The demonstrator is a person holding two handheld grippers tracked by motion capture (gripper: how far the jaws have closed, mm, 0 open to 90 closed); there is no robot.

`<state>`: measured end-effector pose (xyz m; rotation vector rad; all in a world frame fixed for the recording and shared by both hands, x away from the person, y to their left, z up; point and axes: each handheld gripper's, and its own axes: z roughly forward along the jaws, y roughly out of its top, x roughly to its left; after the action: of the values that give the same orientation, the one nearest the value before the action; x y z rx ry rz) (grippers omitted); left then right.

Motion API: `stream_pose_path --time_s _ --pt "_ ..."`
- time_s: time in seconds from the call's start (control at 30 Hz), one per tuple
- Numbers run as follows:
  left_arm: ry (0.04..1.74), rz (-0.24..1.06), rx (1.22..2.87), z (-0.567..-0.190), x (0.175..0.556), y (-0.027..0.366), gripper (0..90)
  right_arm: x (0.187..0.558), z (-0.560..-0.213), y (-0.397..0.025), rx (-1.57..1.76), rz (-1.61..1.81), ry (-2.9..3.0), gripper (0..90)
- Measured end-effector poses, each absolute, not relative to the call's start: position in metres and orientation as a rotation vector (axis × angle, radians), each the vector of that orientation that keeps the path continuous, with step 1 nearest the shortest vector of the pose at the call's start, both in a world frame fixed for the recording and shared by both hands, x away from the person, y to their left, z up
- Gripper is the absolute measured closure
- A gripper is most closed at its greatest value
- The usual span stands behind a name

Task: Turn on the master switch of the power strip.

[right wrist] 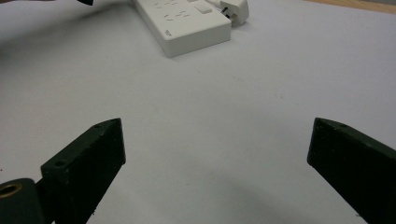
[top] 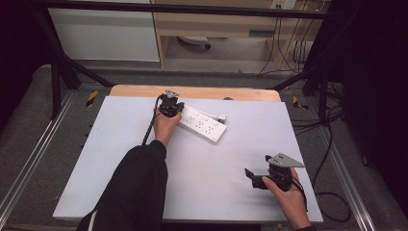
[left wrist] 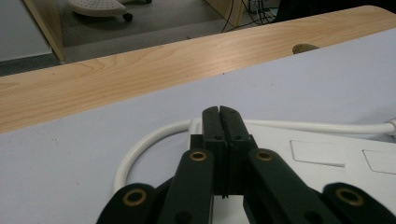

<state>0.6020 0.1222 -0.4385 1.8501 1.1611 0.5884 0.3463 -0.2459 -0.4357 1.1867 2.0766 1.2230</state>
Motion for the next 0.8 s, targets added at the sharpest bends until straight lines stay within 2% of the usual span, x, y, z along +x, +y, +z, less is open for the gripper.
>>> stream_pose_path --time_s 0.8 --pt "1.16 0.604 1.891 -0.4412 0.6033 0.1183 90.0 0.3458 -0.4358 -0.2462 1.195 1.214 2.064 4.2"
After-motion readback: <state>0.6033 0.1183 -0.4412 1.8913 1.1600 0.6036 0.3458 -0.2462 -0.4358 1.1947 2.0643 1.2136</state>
